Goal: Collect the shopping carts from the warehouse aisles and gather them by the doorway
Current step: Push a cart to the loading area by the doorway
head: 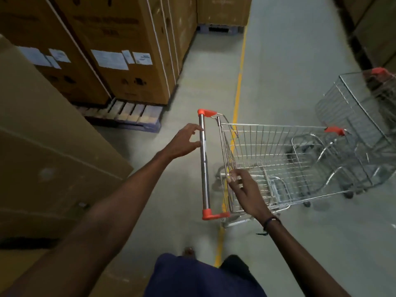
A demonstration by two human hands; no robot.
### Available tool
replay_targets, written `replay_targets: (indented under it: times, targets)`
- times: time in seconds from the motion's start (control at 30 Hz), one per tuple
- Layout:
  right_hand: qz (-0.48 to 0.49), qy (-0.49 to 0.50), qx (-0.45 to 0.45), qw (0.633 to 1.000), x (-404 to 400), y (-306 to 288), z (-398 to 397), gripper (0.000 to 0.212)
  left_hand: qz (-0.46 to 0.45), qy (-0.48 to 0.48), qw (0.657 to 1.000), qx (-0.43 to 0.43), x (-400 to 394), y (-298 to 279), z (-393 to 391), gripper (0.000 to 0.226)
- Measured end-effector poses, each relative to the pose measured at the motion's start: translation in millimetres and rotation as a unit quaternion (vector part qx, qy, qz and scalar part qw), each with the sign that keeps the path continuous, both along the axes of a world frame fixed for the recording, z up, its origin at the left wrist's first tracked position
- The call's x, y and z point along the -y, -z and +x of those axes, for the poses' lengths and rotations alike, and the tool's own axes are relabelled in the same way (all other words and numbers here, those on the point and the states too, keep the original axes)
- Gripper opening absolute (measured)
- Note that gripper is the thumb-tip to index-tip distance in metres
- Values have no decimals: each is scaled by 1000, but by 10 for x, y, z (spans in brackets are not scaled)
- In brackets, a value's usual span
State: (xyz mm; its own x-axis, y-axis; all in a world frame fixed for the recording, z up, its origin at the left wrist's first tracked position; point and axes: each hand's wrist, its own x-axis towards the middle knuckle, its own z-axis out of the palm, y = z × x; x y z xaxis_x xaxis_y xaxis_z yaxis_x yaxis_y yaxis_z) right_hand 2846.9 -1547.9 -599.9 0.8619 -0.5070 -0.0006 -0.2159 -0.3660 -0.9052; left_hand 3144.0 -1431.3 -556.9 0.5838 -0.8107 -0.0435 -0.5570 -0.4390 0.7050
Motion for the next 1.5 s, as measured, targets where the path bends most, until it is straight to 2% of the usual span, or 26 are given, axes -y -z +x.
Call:
replay_targets:
  times: [0.1, 0.13, 0.3, 0.47, 0.53, 0.63, 0.73, 0.8, 0.87, 0.97, 1.03, 1.13, 1.23, 1.37, 1.5]
  targets:
    - [11, 20, -19, 1000, -48, 46, 35, 42, 39, 78, 996, 11, 127, 184, 314, 49]
    - [11, 24, -24, 999, -54, 56, 48, 42, 52, 98, 994, 13, 171, 228, 394, 51]
    - [16, 36, -31, 999, -53, 53, 229, 24, 117, 195, 972, 59, 405, 267, 725, 80]
    - [14, 28, -64, 997, -68, 98, 440, 12, 152, 265, 946, 111, 657, 317, 1018, 92]
    - [17, 30, -82, 996, -101, 111, 514, 17, 156, 296, 934, 126, 741, 336, 1139, 91]
    - [35, 37, -121, 991, -223, 171, 653, 27, 115, 363, 911, 161, 891, 385, 1329, 77]
    - [65, 59, -175, 981, -401, 223, 822, 30, 91, 445, 871, 186, 1097, 465, 1486, 68]
    - [97, 62, -218, 969, -537, 250, 875, 33, 83, 487, 844, 208, 1144, 562, 1506, 69]
    - [183, 123, -229, 948, -724, 308, 974, 44, 41, 519, 821, 234, 1167, 716, 1546, 74]
    - [266, 253, -216, 905, -1013, 250, 1096, 78, 5, 538, 805, 251, 1175, 815, 1531, 79]
    - [249, 313, -254, 881, -1148, 153, 1126, 93, 37, 554, 785, 274, 1253, 764, 1498, 79]
    - [154, 356, -393, 833, -1287, 87, 1081, 99, 144, 590, 735, 300, 1350, 602, 1363, 87]
    - [64, 373, -495, 782, -1420, 101, 1059, 100, 192, 624, 696, 299, 1335, 499, 1262, 96]
    - [20, 391, -522, 758, -1693, 75, 1075, 94, 230, 632, 682, 287, 1165, 540, 1229, 107]
    - [-10, 406, -524, 749, -1990, 103, 1101, 106, 179, 628, 691, 309, 780, 473, 1257, 102]
